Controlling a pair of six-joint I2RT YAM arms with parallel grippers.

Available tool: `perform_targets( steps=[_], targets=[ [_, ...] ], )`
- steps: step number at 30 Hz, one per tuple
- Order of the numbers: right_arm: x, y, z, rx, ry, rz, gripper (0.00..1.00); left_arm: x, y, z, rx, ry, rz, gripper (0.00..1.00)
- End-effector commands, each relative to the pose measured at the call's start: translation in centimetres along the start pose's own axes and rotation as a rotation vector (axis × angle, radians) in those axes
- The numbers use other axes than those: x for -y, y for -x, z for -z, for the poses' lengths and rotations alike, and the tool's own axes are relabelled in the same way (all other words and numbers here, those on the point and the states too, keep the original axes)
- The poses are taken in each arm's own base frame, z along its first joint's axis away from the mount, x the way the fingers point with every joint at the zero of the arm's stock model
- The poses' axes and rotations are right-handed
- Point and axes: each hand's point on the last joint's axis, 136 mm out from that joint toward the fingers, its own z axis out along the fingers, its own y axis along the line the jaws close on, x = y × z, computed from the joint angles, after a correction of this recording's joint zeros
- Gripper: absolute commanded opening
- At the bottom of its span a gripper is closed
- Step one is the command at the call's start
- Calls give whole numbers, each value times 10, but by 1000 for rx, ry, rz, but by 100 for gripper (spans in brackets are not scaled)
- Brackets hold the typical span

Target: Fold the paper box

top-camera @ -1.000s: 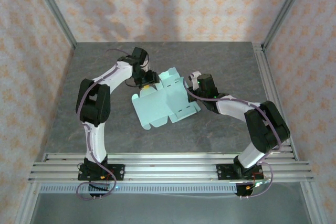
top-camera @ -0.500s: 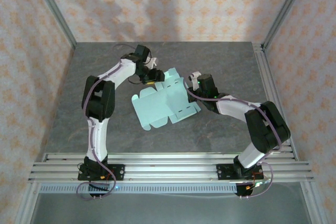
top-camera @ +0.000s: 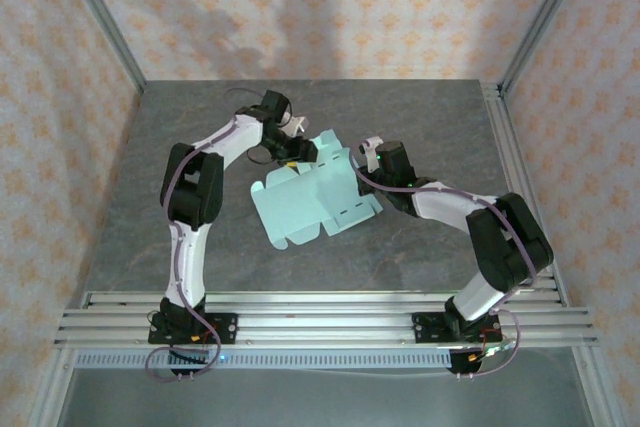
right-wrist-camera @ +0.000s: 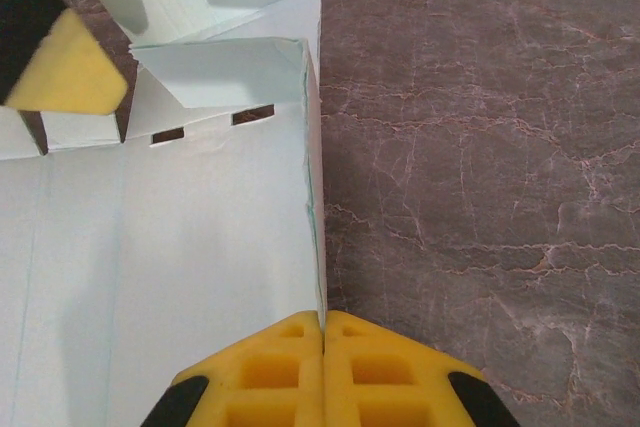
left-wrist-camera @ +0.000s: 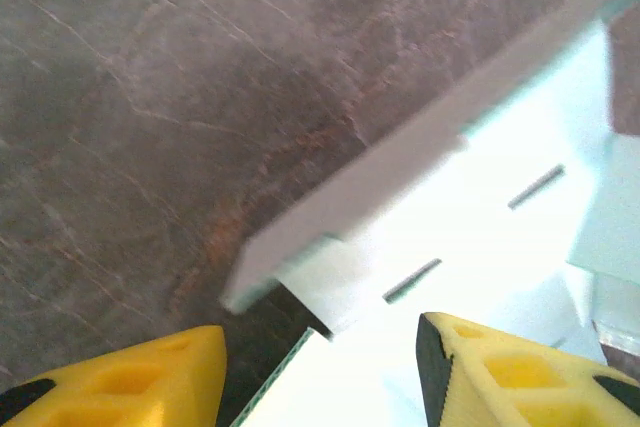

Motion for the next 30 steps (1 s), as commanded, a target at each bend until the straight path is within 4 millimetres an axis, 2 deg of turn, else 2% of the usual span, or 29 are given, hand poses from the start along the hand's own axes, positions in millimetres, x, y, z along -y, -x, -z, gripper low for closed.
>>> perform_targets(
  steps=[1,10,14,15,16,20,30],
  targets=[
    [2,-1,0,-1,-4,-18,0,26,-2,19,27,-18,-55,54],
    [3,-4,-2,-10,-9,-17,0,33,-16,13,4,18,-70,52],
    [4,-3,-2,-8,-11,-19,0,27,-22,5,-22,29,-50,50],
    [4,-3,-2,-9,-13,-19,0,27,-24,3,-29,28,-42,49],
    [4,-3,-2,-10,-14,-19,0,27,-26,2,-35,26,-40,42],
    [6,-8,-3,-22,-25,-20,0,27,-32,-4,-38,40,-41,38],
    [8,-8,-4,-26,-35,-19,0,0,-50,-33,-82,90,34,35]
  ],
)
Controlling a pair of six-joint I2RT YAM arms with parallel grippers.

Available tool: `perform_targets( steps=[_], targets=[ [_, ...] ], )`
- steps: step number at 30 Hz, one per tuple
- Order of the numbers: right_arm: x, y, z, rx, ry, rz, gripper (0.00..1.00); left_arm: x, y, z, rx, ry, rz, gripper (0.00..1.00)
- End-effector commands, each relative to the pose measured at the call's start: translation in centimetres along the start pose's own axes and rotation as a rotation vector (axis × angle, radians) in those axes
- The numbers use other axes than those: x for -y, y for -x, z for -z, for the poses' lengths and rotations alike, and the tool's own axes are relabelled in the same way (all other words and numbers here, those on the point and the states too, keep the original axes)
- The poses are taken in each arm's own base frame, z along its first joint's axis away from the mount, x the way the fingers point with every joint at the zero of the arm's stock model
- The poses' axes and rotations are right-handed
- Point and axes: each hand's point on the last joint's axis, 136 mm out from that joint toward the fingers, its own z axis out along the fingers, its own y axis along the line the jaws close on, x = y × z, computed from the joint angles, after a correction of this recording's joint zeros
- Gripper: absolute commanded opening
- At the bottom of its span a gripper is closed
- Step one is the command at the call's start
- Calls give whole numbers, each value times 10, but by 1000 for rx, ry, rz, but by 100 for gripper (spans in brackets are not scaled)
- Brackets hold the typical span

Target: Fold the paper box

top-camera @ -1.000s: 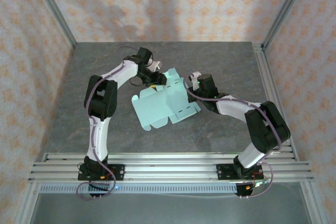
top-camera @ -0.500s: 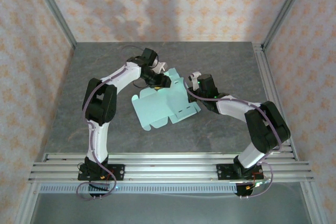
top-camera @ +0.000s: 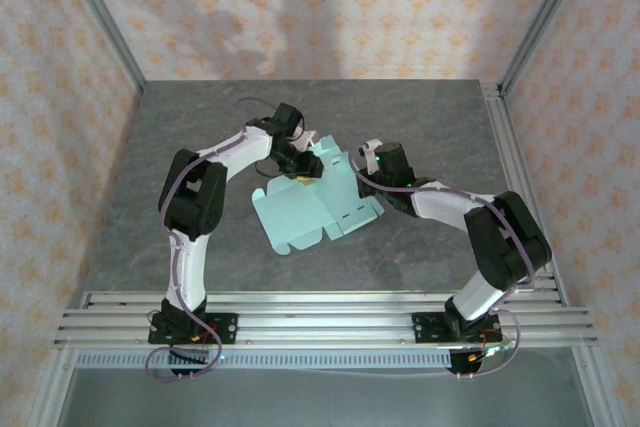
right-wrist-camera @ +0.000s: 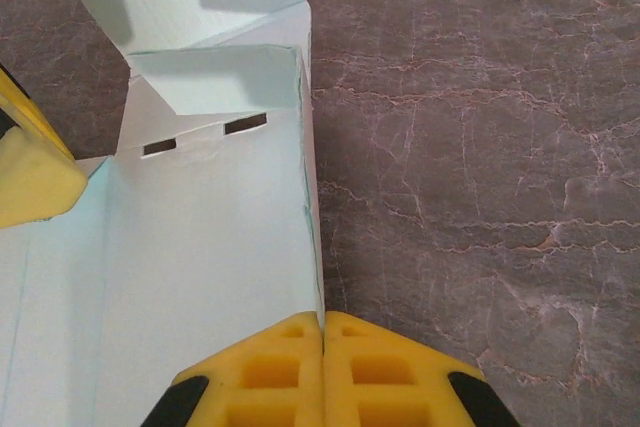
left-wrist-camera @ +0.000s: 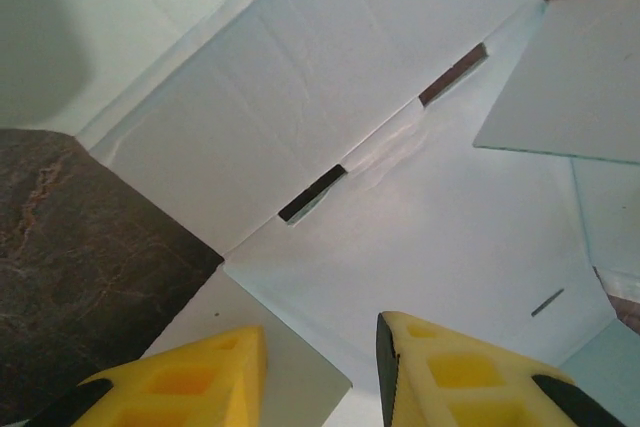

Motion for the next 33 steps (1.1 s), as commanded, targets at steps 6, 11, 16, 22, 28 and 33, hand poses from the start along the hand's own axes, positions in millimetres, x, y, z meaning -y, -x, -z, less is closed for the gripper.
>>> perform_targets(
  steps=[6,11,16,22,28,33],
  targets=[
    [7,-1,-1,-4,-35,-1,0,-34,-24,-35,-78,118,77,33],
    [10,-5,-2,-25,-58,25,0,-28,-25,-33,-66,146,44,32],
    [14,-6,-4,-38,-76,30,0,-17,-10,-18,17,133,50,33],
    [18,-12,-8,-71,-100,11,0,1,16,31,251,130,33,40],
    [21,-22,-16,-148,-102,-42,5,12,12,89,473,134,7,52],
    [24,-24,-11,-179,-71,-94,28,3,-13,112,573,164,3,67]
  ],
)
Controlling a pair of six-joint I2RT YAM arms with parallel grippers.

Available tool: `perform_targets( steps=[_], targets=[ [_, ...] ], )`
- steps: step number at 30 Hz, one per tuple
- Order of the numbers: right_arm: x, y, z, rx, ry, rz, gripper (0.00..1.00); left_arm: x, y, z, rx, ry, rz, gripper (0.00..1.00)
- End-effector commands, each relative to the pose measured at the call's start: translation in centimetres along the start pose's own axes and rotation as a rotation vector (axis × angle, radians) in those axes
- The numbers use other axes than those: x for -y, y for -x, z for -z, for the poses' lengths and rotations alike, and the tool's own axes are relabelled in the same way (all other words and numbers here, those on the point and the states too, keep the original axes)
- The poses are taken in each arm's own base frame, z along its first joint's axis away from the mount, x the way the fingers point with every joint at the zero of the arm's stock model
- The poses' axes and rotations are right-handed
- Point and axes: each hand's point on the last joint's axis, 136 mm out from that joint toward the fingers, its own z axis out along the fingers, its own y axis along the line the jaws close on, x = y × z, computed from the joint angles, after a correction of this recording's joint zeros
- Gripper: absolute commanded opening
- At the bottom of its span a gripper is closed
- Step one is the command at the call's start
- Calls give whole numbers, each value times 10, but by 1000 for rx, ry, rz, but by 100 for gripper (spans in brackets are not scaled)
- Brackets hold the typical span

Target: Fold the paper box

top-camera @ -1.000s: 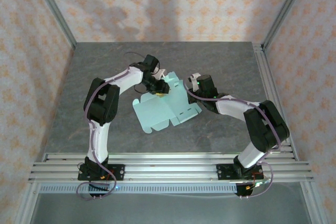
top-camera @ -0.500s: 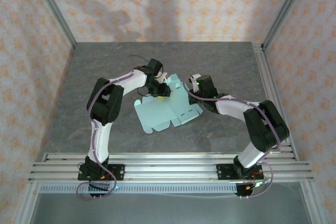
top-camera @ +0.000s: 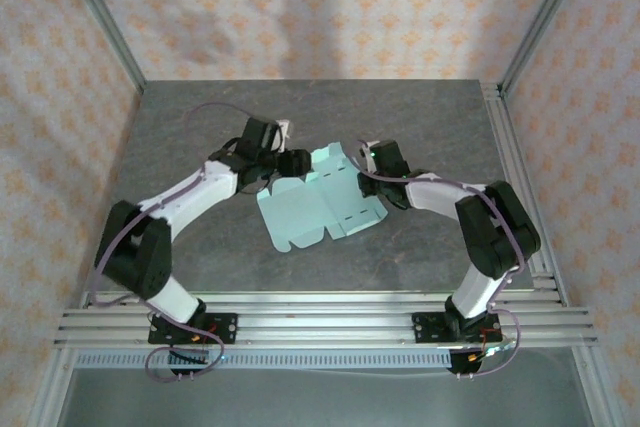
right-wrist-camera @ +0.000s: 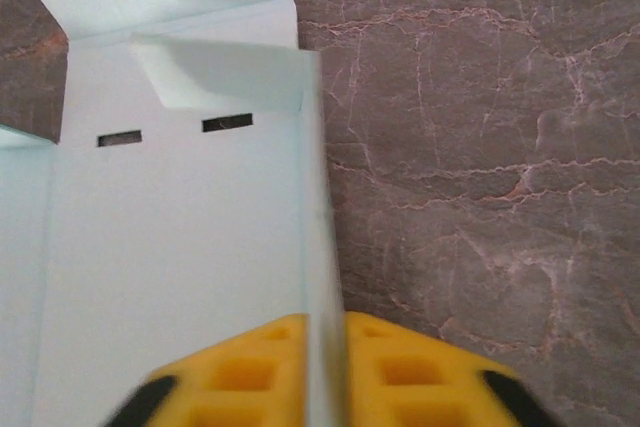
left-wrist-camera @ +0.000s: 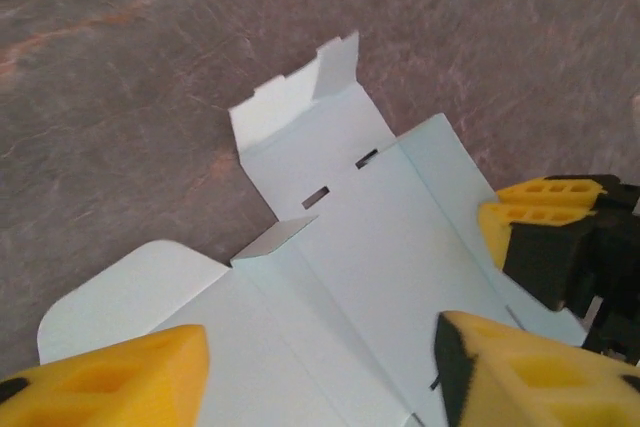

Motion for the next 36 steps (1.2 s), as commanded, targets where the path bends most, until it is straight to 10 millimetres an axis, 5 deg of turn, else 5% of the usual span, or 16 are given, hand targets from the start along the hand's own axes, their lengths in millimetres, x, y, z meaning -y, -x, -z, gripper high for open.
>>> perform_targets(
  steps=[1,4,8,20,23,29,36],
  targets=[
    [6,-5,4,-43,12,-45,34,-17,-1,10,94,63,5,71],
    [8,-8,7,-50,28,-66,46,-27,-7,24,140,93,8,79],
    [7,-16,5,-88,40,-80,48,-32,-12,40,190,102,35,97],
    [7,-30,-8,-139,52,-85,41,-39,-14,49,212,104,87,100],
    [7,-30,-10,-137,53,-83,35,-40,-13,48,216,102,96,100],
    [7,-22,-1,-99,49,-76,2,-45,-12,46,217,103,133,100],
    [6,-20,-2,-99,52,-73,0,-49,-11,43,218,105,150,100]
  ],
)
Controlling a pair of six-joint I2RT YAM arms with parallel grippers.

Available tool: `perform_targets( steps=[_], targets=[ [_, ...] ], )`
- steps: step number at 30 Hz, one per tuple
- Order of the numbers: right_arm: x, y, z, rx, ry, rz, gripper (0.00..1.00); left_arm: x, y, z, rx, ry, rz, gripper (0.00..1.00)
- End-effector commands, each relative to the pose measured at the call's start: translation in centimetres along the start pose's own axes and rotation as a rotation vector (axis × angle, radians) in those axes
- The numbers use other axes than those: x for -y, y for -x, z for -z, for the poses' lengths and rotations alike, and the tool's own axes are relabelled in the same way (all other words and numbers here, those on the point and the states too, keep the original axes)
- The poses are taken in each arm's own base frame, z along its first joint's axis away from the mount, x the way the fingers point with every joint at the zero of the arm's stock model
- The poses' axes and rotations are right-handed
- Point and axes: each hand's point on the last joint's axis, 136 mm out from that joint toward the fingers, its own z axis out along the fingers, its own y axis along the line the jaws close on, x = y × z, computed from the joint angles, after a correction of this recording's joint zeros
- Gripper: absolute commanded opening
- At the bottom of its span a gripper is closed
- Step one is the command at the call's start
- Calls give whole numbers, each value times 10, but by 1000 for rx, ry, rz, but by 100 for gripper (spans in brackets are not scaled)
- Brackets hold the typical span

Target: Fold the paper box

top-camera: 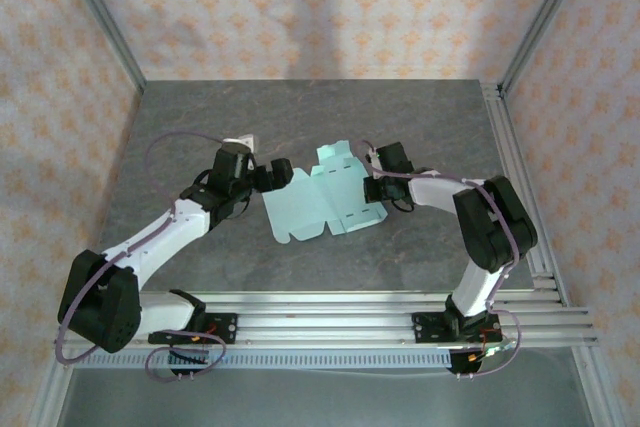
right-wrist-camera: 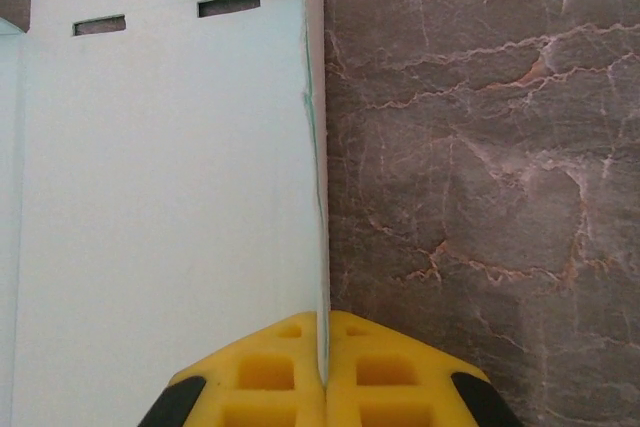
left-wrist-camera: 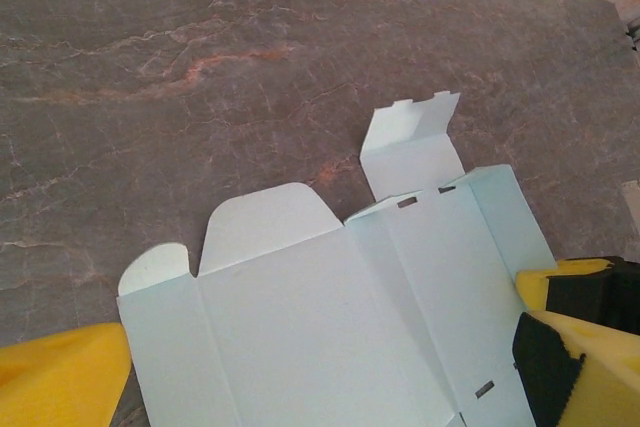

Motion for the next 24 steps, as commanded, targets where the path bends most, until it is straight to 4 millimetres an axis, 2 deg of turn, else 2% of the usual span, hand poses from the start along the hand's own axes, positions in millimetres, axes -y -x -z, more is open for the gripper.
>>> perform_targets(
  steps=[1,5,9,15,16,19,24],
  targets=[
    [-1,11,8,32,-2,8,8,-5,2,-5,12,8,23,100],
    [0,16,7,50,-9,3,26,-5,0,-8,1,3,24,100],
    [-2,22,6,69,3,-11,26,-4,-1,-9,-2,-1,19,100],
    [-3,21,9,83,12,-14,21,-6,-2,-10,-6,2,15,100],
    [-3,21,9,86,13,-14,19,-5,-1,-9,-5,0,16,100],
    [-2,18,10,83,7,-13,0,-5,-2,-10,-7,-4,15,100],
    [-3,19,14,85,-12,19,0,-3,1,-10,0,-13,23,100]
  ],
)
